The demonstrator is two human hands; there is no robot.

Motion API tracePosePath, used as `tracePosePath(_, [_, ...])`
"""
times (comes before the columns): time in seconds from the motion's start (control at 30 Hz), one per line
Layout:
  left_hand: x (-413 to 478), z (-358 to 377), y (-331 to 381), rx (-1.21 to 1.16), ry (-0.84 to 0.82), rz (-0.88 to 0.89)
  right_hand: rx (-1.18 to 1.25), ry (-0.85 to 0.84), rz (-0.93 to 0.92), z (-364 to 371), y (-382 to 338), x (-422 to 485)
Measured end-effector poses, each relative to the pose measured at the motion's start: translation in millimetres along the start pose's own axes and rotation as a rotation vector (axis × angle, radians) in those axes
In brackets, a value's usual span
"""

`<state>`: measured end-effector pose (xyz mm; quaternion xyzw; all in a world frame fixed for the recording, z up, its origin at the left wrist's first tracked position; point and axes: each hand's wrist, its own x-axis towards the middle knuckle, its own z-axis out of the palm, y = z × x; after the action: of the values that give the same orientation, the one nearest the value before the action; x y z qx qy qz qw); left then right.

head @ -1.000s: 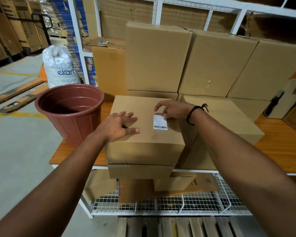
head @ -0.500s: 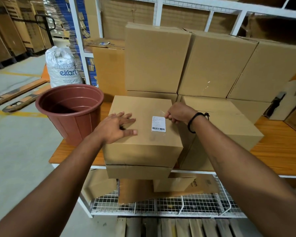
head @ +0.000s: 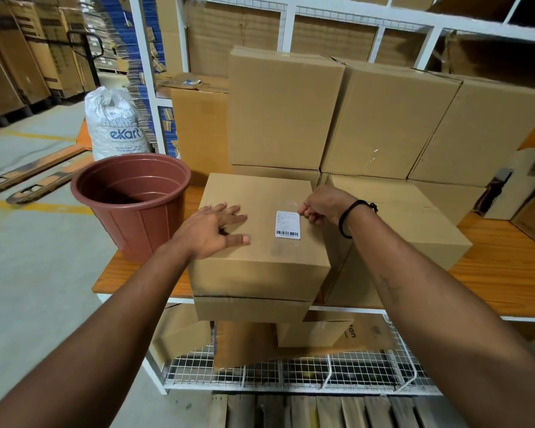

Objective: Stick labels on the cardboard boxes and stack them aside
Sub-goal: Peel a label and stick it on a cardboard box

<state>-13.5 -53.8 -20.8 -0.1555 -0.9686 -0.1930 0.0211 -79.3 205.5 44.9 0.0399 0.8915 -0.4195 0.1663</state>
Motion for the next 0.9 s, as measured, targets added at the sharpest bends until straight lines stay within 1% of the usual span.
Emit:
tracePosePath(0.17, [-2.5, 0.4, 1.2, -0.004, -0.007, -0.003, 0.038, -0.026, 0.032, -2.5, -1.7, -3.9])
tracePosePath(0.4, [-2.8, -0.8, 1.1, -0.002, -0.021, 0.001, -0.078, 0.021, 0.018, 2.7, -9.3, -1.7])
tracePosePath(0.47, [-1.4, -0.9, 1.5, 0.003, -0.019, -0.004, -0.163, 0.025, -0.001, 6.6, -11.7, -2.3])
tracePosePath(0.53, [-0.1, -0.9, 1.8, -0.001, -0.021, -0.010, -0.330, 0.038, -0.034, 12.5, -14.8, -3.2])
tracePosePath(0.6, [0.1, -0.9, 1.4, -0.011, -0.022, -0.016, -0.466, 0.100, -0.059, 18.9, -16.5, -2.7])
tracePosePath(0.63, [-0.2, -0.7, 1.3, -0.013, -0.020, -0.017, -0.491, 0.129, -0.062, 21.3, -15.8, -0.4])
tracePosePath(0.73, [-0.7, -0.4, 1.7, -0.010, -0.010, -0.012, -0.413, 0.179, -0.038, 23.9, -11.9, 4.7])
tracePosePath(0.8, [-1.4, -0.4, 1.6, -0.009, -0.012, -0.008, -0.360, 0.173, -0.028, 21.2, -11.3, 2.3])
tracePosePath(0.9, [-1.5, 0.7, 0.2, -0.001, -0.004, 0.001, -0.357, 0.167, -0.022, 17.2, -10.5, -1.7])
